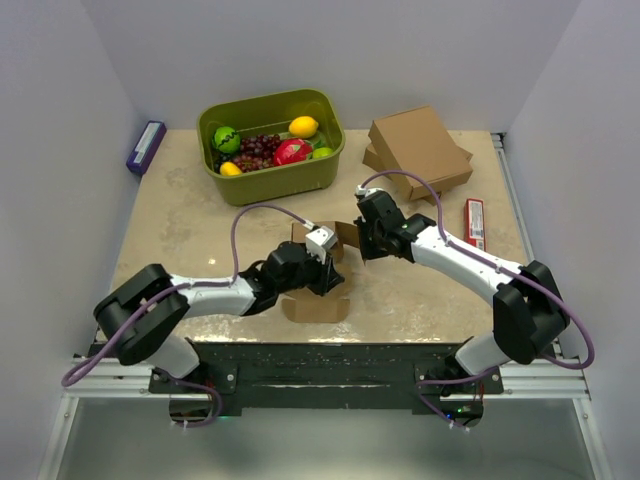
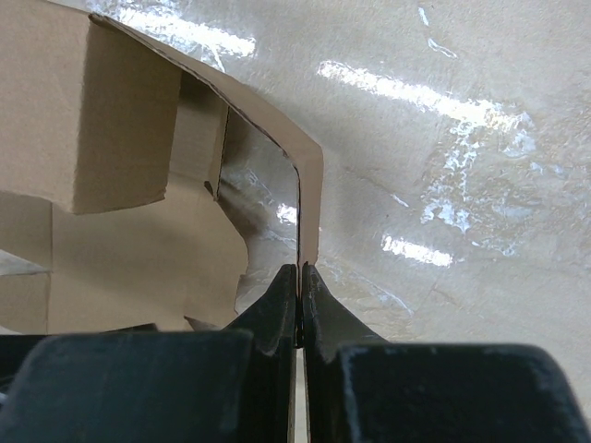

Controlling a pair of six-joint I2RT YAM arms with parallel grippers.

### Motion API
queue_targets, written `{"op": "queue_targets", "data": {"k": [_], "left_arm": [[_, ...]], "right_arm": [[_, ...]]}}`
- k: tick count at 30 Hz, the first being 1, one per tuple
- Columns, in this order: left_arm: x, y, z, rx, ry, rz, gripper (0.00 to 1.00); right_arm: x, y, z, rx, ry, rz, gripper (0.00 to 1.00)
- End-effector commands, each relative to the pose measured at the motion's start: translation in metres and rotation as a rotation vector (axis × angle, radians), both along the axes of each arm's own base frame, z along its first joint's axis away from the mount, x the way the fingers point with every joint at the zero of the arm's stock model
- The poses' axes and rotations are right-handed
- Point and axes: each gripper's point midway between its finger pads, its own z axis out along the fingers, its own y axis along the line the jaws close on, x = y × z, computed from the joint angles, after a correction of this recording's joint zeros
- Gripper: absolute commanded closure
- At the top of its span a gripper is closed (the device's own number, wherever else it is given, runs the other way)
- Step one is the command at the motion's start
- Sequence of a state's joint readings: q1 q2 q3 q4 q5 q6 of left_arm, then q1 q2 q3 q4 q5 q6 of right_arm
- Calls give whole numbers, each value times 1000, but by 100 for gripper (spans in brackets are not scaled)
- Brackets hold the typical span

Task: Fold the paper box

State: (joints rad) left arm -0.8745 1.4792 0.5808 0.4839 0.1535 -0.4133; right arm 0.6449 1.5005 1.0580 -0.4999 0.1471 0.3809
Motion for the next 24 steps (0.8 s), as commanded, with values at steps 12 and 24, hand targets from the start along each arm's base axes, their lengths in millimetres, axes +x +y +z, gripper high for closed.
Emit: {"op": "queue_targets", "data": {"k": [12,24], "left_arm": [[4,-15,-69,78,62,-1,89],[5,-13,-91,127,105,15,95]], "right_arm": [[7,0,6,11,-31,-23,100],[-8,20,1,138,20,-45,100]]}}
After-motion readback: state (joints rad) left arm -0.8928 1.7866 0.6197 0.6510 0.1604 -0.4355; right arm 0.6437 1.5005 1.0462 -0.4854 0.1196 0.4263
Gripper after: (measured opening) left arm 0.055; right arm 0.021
